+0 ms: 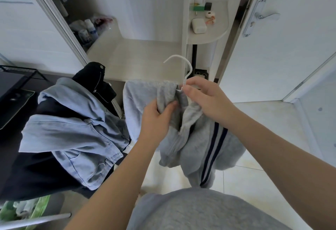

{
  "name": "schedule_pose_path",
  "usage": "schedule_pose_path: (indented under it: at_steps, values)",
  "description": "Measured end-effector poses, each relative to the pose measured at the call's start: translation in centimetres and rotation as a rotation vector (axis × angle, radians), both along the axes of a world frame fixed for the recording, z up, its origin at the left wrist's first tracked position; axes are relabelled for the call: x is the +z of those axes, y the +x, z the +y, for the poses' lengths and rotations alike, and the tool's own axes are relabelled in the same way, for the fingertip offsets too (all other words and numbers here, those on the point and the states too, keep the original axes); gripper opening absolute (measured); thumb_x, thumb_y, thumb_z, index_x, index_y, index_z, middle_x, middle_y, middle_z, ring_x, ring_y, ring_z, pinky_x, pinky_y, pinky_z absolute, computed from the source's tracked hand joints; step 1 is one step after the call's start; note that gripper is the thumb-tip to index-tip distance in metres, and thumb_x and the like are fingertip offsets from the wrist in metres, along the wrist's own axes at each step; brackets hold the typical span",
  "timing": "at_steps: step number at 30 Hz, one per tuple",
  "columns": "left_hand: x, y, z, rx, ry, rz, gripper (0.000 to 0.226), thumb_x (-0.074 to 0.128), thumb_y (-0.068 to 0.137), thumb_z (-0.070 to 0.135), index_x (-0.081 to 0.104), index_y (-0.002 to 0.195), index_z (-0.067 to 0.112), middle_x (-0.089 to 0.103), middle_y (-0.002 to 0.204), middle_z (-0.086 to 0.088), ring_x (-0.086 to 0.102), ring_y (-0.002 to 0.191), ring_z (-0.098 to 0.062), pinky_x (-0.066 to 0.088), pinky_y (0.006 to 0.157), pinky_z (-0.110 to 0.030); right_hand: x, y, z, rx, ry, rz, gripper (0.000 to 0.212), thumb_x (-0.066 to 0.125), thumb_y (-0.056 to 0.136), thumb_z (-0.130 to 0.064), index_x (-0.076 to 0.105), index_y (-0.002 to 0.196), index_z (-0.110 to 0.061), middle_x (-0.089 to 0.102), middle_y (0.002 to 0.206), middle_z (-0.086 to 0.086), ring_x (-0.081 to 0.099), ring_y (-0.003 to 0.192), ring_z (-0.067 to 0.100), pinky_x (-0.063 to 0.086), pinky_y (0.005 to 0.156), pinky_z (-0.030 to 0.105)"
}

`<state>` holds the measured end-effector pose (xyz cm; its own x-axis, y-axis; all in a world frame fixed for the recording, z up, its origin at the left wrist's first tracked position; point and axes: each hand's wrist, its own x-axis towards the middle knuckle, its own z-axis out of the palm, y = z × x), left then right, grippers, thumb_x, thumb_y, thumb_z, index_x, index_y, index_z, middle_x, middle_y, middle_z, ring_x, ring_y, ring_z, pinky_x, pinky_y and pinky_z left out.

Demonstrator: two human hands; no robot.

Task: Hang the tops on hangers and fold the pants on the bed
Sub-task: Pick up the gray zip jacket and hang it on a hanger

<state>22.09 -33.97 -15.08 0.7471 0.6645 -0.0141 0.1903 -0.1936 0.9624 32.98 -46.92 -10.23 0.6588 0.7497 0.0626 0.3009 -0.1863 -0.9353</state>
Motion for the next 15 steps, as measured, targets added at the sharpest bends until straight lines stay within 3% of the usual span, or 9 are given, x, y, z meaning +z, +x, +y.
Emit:
schedule_pose_path:
  at_steps: [2,4,7,9,11,13,15]
  values:
    - [0.5,0.3,0.8,0.101,-0.035,-0.039,0.033,0.064,0.098,0.025,0.053,0.067,0.022,0.049,0.052,0.018,0.042,0.052,0.002,0.039,0.054,-0.014,-0.1,0.5,0.0,-0.013,-0.026,-0.082,0.014,0.055,0.101,-0.038,0.068,0.097,-0.034,0.050,0.056,0.001,0.041,0.051,0.020,0.036,0.053,0.019]
    - [1.1,0.1,2.8,0.214,-0.089,-0.099,0.025,0.061,0.100,0.026,0.061,0.075,0.019,0.058,0.063,0.018,0.051,0.061,-0.001,0.046,0.061,-0.018,-0.2,1.3,-1.0,-0.040,-0.110,-0.230,0.025,0.052,0.102,-0.037,0.065,0.081,-0.038,0.049,0.053,-0.012,0.043,0.050,0.008,0.035,0.055,0.017]
    - [2.0,-0.2,5.8,0.231,-0.053,-0.136,0.019,0.059,0.100,0.023,0.068,0.093,0.008,0.067,0.082,0.003,0.060,0.074,-0.008,0.052,0.071,-0.027,-0.5,1.5,-2.8,0.057,-0.315,-0.425,0.029,0.051,0.102,-0.037,0.060,0.074,-0.035,0.058,0.064,-0.014,0.055,0.060,0.003,0.034,0.059,0.015]
    - [2.4,0.0,6.1,0.154,0.028,-0.101,0.019,0.059,0.099,0.022,0.065,0.085,0.011,0.062,0.074,0.011,0.055,0.066,-0.001,0.047,0.065,-0.019,-0.9,1.1,-3.0,0.207,-0.511,-0.481,0.031,0.048,0.103,-0.039,0.052,0.072,-0.040,0.058,0.070,-0.015,0.056,0.067,0.001,0.035,0.062,0.016]
    - [2.7,0.3,5.5,0.056,0.078,-0.071,0.019,0.062,0.098,0.020,0.062,0.080,0.015,0.058,0.065,0.019,0.052,0.060,0.007,0.043,0.058,-0.010,-1.0,0.9,-2.8,0.277,-0.660,-0.511,0.034,0.043,0.104,-0.040,0.051,0.073,-0.033,0.059,0.076,-0.011,0.057,0.074,0.008,0.040,0.068,0.024]
    - [2.7,0.3,5.3,-0.052,0.133,-0.039,0.015,0.063,0.097,0.019,0.065,0.086,0.009,0.059,0.070,0.014,0.052,0.061,0.007,0.042,0.059,-0.008,-0.6,1.1,-2.5,0.215,-0.670,-0.507,0.039,0.041,0.103,-0.044,0.056,0.074,-0.024,0.062,0.076,-0.005,0.060,0.074,0.014,0.046,0.070,0.031]
    - [2.9,0.1,5.6,-0.188,0.241,0.008,0.014,0.064,0.097,0.019,0.066,0.091,0.006,0.060,0.075,0.001,0.051,0.065,0.003,0.042,0.062,-0.010,-0.3,1.2,-2.4,0.095,-0.534,-0.515,0.048,0.040,0.099,-0.054,0.061,0.072,-0.021,0.064,0.067,-0.005,0.062,0.064,0.012,0.048,0.063,0.030]
